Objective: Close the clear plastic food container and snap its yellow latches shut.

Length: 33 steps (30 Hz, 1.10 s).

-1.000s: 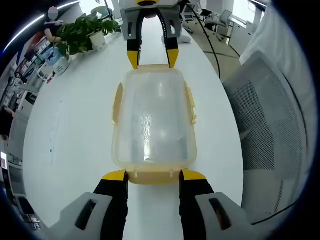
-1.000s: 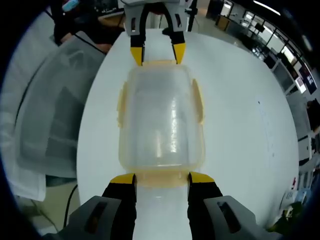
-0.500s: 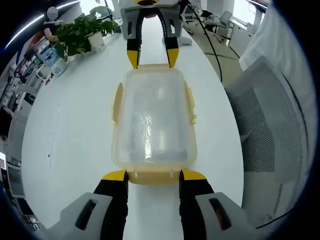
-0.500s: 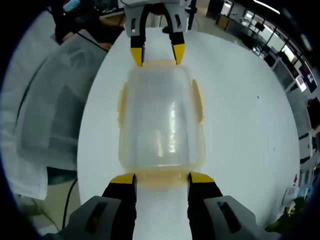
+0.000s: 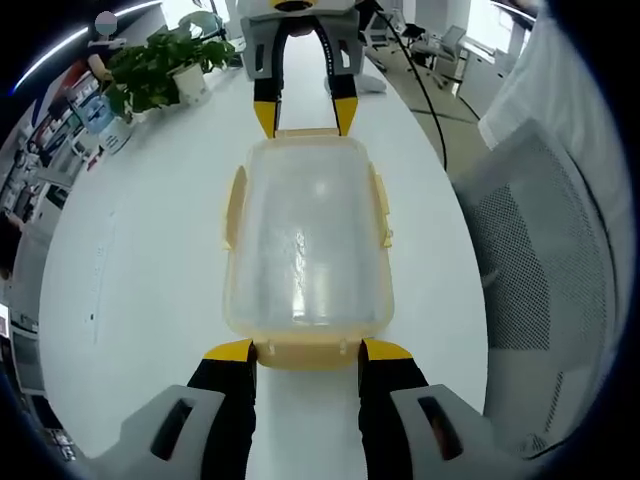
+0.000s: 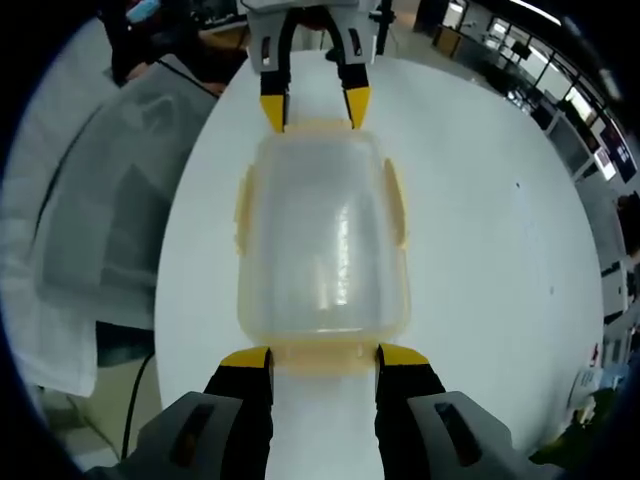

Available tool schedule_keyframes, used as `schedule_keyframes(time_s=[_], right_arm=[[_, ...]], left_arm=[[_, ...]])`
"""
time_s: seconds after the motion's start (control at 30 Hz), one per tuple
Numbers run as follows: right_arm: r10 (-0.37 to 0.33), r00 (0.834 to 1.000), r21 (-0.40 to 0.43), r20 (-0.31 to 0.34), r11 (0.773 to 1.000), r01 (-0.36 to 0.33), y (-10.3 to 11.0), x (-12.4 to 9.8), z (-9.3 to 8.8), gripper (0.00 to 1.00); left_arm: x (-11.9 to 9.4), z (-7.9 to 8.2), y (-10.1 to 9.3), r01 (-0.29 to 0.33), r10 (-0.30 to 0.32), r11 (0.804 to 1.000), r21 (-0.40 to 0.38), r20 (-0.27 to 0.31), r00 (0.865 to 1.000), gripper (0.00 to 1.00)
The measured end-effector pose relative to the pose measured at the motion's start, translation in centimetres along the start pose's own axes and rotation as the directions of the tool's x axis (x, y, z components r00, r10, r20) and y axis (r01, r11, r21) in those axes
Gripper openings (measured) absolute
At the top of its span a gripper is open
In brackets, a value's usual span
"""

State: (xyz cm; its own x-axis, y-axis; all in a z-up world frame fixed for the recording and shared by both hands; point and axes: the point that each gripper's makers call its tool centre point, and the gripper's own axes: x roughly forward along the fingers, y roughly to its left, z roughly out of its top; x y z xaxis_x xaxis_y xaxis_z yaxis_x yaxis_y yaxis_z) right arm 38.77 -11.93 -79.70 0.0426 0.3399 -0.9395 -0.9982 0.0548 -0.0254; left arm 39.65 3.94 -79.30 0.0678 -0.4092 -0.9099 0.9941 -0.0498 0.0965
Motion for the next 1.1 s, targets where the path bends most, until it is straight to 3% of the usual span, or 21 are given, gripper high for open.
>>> schedule_keyframes(time_s=[1.1], right_arm=[[0.063, 0.998, 0.027, -0.002, 0.998, -0.063, -0.2, 0.4, -1.2, 0.39]], left_arm=[[1.2, 0.5, 0.3, 0.077, -0.075, 0.996, -0.034, 0.036, 0.997, 0.39]])
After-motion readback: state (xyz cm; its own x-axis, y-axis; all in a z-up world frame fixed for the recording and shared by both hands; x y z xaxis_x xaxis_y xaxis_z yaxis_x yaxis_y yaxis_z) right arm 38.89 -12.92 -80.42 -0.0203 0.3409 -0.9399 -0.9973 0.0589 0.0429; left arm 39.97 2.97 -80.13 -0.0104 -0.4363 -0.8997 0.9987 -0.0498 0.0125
